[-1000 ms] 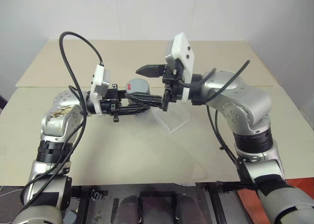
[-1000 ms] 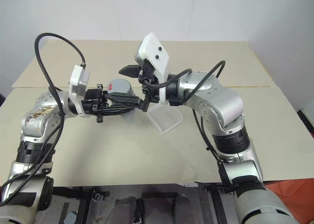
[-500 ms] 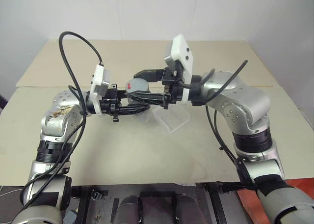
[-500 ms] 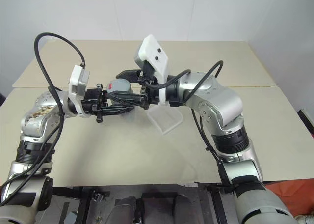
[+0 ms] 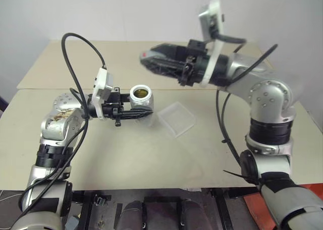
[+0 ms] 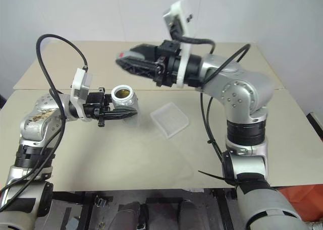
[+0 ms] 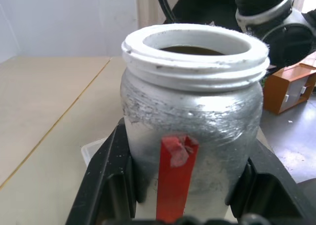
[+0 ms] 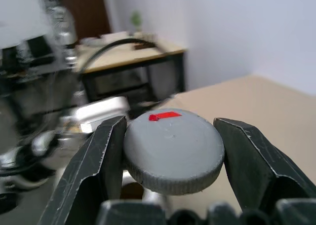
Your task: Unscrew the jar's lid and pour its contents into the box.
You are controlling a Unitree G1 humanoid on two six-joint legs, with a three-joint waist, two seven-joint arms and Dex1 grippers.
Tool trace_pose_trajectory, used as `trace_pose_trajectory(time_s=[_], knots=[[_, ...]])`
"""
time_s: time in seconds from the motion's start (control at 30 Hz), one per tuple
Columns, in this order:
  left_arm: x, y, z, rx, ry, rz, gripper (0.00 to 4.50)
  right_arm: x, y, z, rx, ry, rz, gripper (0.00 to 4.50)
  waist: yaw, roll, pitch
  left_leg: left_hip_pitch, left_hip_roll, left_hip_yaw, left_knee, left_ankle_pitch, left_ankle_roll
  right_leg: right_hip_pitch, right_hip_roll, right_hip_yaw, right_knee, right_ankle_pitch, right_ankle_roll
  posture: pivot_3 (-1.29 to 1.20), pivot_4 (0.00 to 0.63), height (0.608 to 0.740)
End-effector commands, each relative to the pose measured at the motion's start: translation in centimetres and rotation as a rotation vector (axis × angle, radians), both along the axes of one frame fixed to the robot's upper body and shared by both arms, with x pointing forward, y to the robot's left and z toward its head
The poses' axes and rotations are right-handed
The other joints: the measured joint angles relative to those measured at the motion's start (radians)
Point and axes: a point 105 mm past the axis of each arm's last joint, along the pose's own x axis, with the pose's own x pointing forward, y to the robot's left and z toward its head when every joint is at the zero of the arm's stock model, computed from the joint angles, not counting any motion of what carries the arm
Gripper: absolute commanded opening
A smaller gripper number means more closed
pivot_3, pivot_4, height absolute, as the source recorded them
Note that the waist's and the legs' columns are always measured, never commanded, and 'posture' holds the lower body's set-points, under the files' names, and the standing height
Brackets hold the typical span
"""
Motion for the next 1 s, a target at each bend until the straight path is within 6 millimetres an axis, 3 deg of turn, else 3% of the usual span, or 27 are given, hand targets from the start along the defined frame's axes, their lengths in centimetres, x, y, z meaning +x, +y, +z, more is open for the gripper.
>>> trace_pose_trajectory(time_s=[0.03,0.17,0.33,0.53,0.73,0.87,1.0], knots=[[0.1,0.9,1.4,-0.038,-0.059,0.062,1.91,2.3,-4.6,-1.2,-0.044,-0.087,-0.288,2.77,0.003,0.000,0.000,0.000,0.000,0.000,0.000,0.000,0.000,0.000,0.000,0.000,0.000,0.000,0.000,0.00,0.150,0.740],[0.2,1.8,1.8,-0.075,-0.057,0.125,1.91,3.7,-9.9,-5.4,-0.105,-0.045,-0.544,2.77,0.000,0.000,0.000,-0.003,-0.001,0.000,0.000,0.000,0.000,-0.002,-0.001,0.000,-0.001,0.000,0.000,0.00,0.150,0.740],[0.5,2.3,1.9,-0.092,-0.052,0.173,1.91,3.9,-13.1,-10.8,-0.181,0.039,-0.732,2.77,-0.007,0.000,0.000,-0.003,0.000,0.000,0.000,0.000,0.000,-0.003,0.000,0.001,-0.001,0.000,0.000,0.00,0.150,0.740],[0.9,1.6,1.9,-0.083,-0.047,0.168,1.91,5.1,-14.5,-16.0,-0.327,0.129,-0.906,2.77,-0.009,0.000,0.000,-0.001,0.000,0.000,0.000,0.001,-0.001,-0.002,0.001,0.002,-0.001,0.000,0.000,0.00,0.150,0.740],[1.2,0.7,2.0,-0.064,-0.055,0.129,1.91,5.3,-13.0,-18.2,-0.333,0.187,-0.841,2.77,-0.005,0.000,0.000,0.000,0.000,0.000,0.000,0.001,-0.001,-0.002,0.001,0.002,-0.001,0.000,0.000,0.00,0.150,0.740],[1.2,0.5,2.1,-0.068,-0.059,0.122,1.91,5.7,-12.5,-18.4,-0.297,0.214,-0.841,2.77,-0.006,0.000,0.000,0.000,0.000,0.000,0.000,0.001,-0.001,-0.001,0.001,0.002,-0.002,0.000,0.000,0.00,0.150,0.740],[1.2,0.4,2.1,-0.067,-0.062,0.121,1.91,5.6,-12.4,-18.9,-0.348,0.247,-0.826,3.98,-0.006,0.000,0.000,0.000,0.000,0.000,0.000,0.001,-0.001,-0.001,0.001,0.002,-0.002,0.000,0.000,0.00,0.150,0.740]])
